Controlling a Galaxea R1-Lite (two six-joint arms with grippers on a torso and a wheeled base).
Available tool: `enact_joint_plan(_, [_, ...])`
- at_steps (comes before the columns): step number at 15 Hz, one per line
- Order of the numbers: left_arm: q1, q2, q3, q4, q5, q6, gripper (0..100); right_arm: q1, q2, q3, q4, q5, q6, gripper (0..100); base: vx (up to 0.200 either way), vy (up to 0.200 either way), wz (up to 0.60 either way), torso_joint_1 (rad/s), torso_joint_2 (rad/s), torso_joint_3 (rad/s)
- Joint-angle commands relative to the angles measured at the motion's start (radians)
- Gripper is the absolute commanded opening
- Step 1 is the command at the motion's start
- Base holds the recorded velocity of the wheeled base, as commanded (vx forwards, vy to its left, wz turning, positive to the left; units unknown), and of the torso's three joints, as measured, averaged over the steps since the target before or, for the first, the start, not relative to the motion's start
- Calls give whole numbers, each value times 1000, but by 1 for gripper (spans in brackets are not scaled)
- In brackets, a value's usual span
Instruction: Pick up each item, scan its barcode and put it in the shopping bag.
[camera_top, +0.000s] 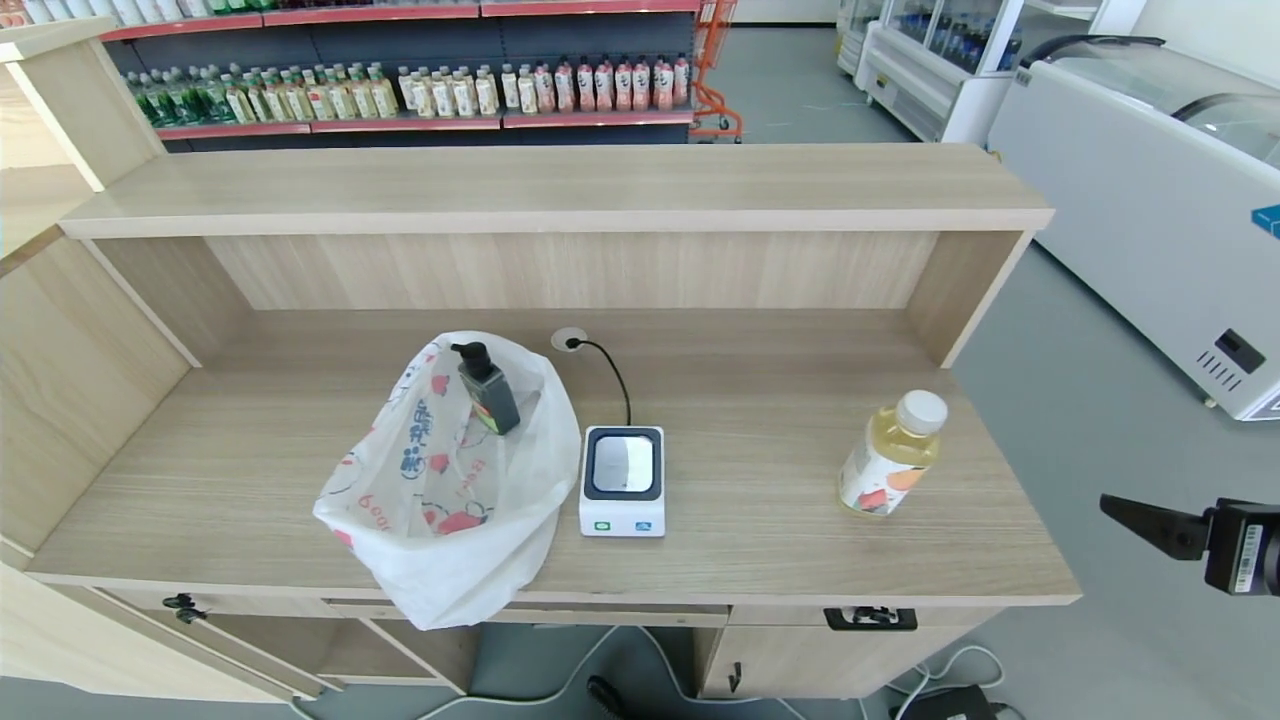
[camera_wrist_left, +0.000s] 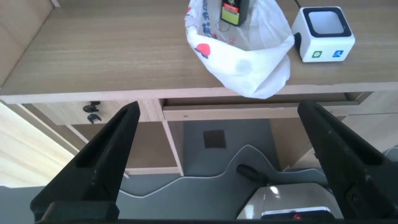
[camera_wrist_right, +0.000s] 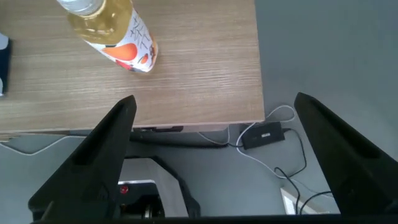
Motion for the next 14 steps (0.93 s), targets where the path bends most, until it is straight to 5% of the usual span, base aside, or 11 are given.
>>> enact_joint_plan(1, [0, 0, 0, 0, 0, 0, 100, 4, 12, 9, 0, 12, 0, 100, 0, -200, 0, 2, -2, 2])
enact_joint_plan(4, [0, 0, 0, 0, 0, -8, 100, 14, 15, 6, -1, 66, 2, 100, 0, -200, 0, 1, 2, 1])
enact_joint_plan(8, [0, 0, 0, 0, -1, -8, 100, 123, 90, -2, -62, 144, 9, 100, 0, 0, 0, 0, 0, 0])
enact_joint_plan(11, [0, 0, 0, 0, -1, -8, 100, 222, 194, -3, -279, 136, 77, 100, 0, 0, 0, 0, 0, 0])
enact_joint_plan(14, [0, 0, 0, 0, -1, -8, 100, 340, 231, 4, -320, 59, 111, 100, 0, 0, 0, 0, 0, 0])
